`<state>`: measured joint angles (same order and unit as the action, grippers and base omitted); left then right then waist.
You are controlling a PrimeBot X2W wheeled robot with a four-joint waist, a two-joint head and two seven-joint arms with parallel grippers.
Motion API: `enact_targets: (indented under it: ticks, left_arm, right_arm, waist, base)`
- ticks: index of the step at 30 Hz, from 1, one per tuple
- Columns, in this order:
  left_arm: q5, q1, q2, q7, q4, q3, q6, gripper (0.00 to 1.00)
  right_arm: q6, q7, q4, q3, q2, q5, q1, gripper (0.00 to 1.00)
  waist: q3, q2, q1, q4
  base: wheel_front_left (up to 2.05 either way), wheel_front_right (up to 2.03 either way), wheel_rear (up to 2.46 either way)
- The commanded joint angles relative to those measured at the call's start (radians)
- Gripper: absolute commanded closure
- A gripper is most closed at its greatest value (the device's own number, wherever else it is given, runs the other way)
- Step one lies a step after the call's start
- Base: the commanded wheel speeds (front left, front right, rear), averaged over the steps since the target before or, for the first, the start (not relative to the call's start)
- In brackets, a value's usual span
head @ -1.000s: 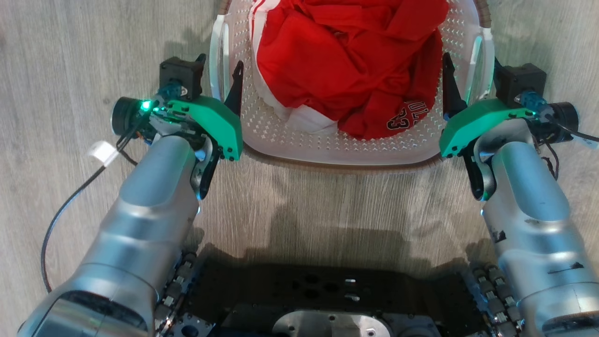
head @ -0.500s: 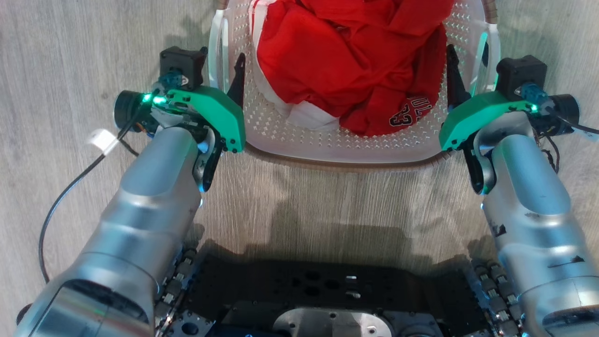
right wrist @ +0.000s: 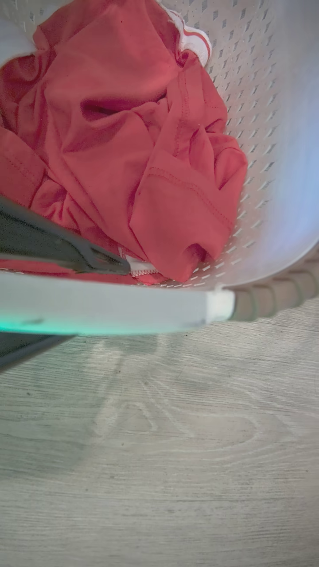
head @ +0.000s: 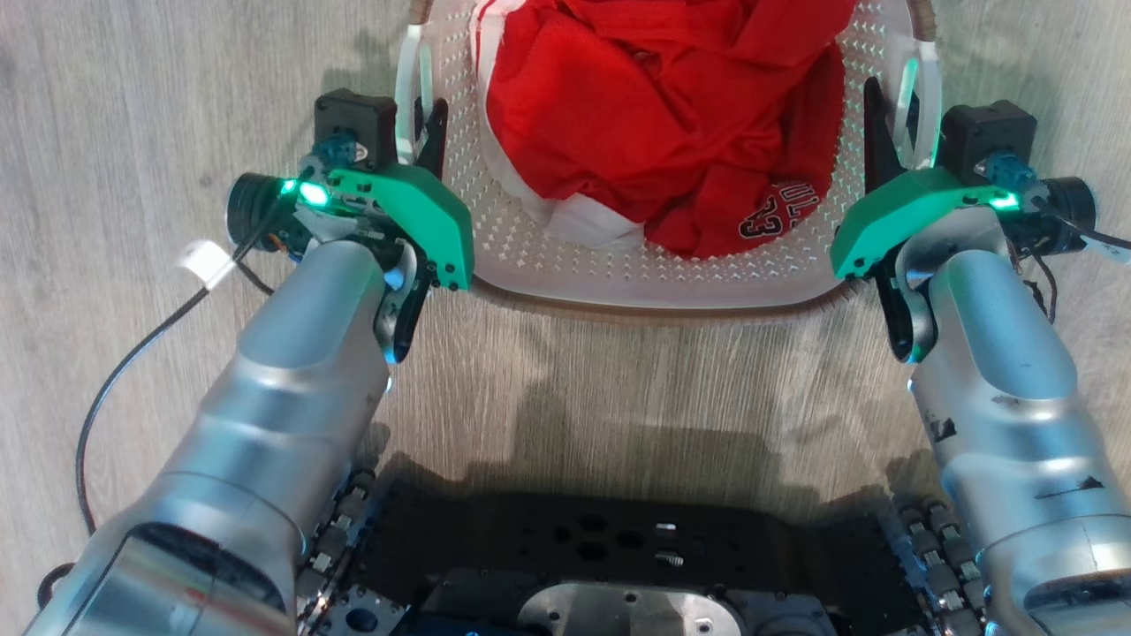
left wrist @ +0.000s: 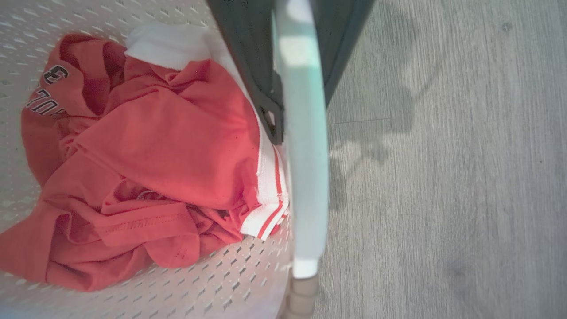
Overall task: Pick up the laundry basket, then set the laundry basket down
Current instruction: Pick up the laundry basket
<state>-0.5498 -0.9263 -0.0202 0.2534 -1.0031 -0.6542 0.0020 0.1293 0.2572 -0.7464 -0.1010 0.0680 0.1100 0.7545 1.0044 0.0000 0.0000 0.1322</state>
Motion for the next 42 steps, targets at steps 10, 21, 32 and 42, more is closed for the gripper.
enact_targets:
  ticks: [10,21,32,42]
  left_arm:
    - [-0.011,0.043,-0.030,0.008,0.006,-0.016,0.009,1.00]
    - [-0.053,0.103,-0.030,0.008,-0.043,-0.052,0.000,1.00]
    - [-0.148,0.186,-0.030,0.008,-0.137,-0.133,-0.017,1.00]
    - [-0.234,0.275,-0.030,-0.021,-0.179,-0.211,-0.019,1.00]
  right_arm:
    - [0.001,0.005,-0.044,-0.055,-0.018,0.021,-0.046,1.00]
    - [0.001,0.005,-0.178,-0.100,-0.018,0.080,-0.048,1.00]
    - [0.001,0.005,-0.334,-0.253,-0.018,0.217,-0.060,1.00]
    - [0.001,-0.038,-0.421,-0.400,-0.018,0.397,-0.117,1.00]
  waist:
    - [-0.044,0.0000,0.0000,-0.008]
    - [-0.152,0.0000,0.0000,-0.025]
    - [-0.308,0.0000,0.0000,-0.053]
    - [-0.467,0.0000,0.0000,-0.071]
  base:
    - [0.00,0.00,0.00]
    - [0.00,0.00,0.00]
    - [0.00,0.00,0.00]
    - [0.00,0.00,0.00]
